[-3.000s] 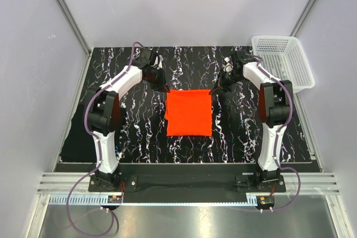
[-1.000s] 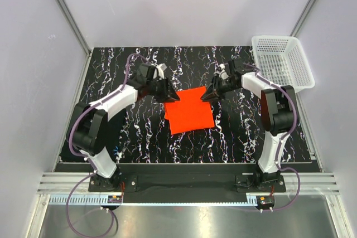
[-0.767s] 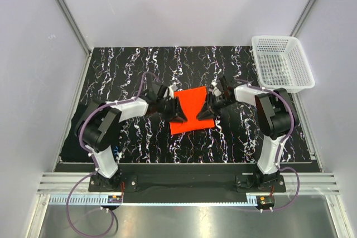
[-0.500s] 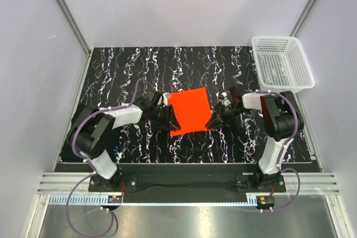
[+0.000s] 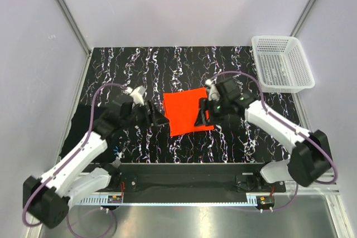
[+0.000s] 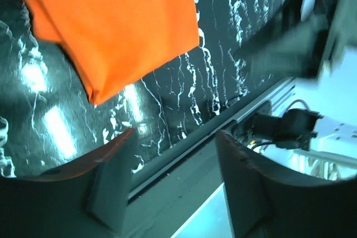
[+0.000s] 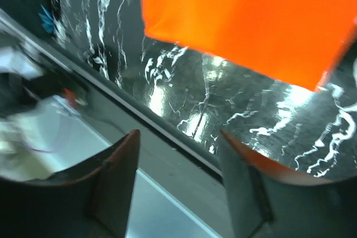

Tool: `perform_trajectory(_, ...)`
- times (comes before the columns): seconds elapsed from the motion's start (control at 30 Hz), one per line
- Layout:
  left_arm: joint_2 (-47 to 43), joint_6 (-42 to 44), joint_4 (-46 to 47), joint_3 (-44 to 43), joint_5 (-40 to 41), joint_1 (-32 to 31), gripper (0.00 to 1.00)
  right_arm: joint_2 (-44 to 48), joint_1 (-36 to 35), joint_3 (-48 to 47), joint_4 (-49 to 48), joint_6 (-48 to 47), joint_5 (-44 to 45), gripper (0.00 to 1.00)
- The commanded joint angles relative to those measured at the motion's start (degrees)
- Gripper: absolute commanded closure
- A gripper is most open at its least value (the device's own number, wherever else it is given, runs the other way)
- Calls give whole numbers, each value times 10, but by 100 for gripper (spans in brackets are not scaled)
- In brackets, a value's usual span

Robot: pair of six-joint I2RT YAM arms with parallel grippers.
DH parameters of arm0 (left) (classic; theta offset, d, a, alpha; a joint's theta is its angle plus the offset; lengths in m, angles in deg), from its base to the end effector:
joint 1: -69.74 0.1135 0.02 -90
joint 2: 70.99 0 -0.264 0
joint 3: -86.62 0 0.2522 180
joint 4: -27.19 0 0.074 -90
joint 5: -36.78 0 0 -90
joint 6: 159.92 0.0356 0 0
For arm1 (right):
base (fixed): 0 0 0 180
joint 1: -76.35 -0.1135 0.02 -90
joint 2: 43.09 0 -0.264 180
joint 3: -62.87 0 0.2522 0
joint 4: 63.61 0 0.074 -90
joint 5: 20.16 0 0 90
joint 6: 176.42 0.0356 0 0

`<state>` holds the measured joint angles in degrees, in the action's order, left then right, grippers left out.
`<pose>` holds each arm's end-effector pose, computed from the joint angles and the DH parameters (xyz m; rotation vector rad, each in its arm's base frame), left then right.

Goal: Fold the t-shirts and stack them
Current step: Fold the tshirt

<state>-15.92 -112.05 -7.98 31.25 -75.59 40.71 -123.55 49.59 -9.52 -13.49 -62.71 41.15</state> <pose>0.1760 -0.1132 0.2701 -0.0270 2.3569 -1.0892 0.2436 0.1420 0.2490 -0.2679 2.6879 0.9505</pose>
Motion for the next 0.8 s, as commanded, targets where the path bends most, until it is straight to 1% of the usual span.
perform_trajectory(0.0,-57,-59,-40,39,36,17,32,58,-110,-36,35,-47,196,31)
perform_trajectory(0.03,-72,-66,-43,44,42,29,29,63,-122,-36,35,-58,210,29)
perform_trajectory(0.07,-86,-81,-50,54,55,36,26,65,-146,-36,33,-66,219,19)
perform_trajectory(0.1,-111,-88,-62,57,60,44,17,66,-158,-35,30,-73,241,1)
perform_trajectory(0.13,-121,-96,-67,61,65,60,12,68,-172,-34,24,-95,253,0)
perform_trajectory(0.2,-143,-120,-74,71,67,76,5,64,-219,-27,13,-125,284,0)
perform_trajectory(0.23,-146,-126,-74,74,64,88,3,60,-237,-26,7,-155,303,1)
perform_trajectory(0.27,-147,-133,-75,77,57,92,3,48,-251,-25,4,-173,317,0)
perform_trajectory(0.3,-146,-135,-76,77,51,95,3,40,-285,-25,2,-191,361,0)
perform_trajectory(0.37,-134,-136,-86,71,38,103,3,30,-321,-11,-19,-278,409,0)
perform_trajectory(0.4,-130,-137,-105,68,37,107,3,19,-344,-1,-33,-311,464,0)
perform_trajectory(0.43,-120,-138,-113,66,33,115,4,14,-380,9,-68,-387,480,0)
perform_trajectory(0.47,-118,-139,-119,65,28,119,5,13,-402,39,-95,-426,495,0)
perform_trajectory(0.5,-116,-139,-131,64,26,129,5,15,-417,60,-166,-463,515,1)
perform_trajectory(0.53,-115,-143,-136,65,23,136,6,15,-441,78,-202,-534,516,0)
perform_trajectory(0.57,-110,-146,-144,64,22,143,7,8,-449,108,-234,-565,517,0)
perform_trajectory(0.6,-108,-149,-160,63,20,151,7,-2,-451,116,-285,-590,521,0)
perform_trajectory(0.63,-105,-153,-166,59,16,166,7,-18,-454,117,-293,-625,524,5)
perform_trajectory(0.67,-99,-157,-173,52,16,172,7,-52,-456,107,-299,-638,535,10)
perform_trajectory(0.73,-90,-163,-189,45,20,183,7,-81,-455,97,-322,-670,551,20)
perform_trajectory(0.77,-84,-163,-193,35,15,187,7,-98,-456,103,-338,-684,548,20)
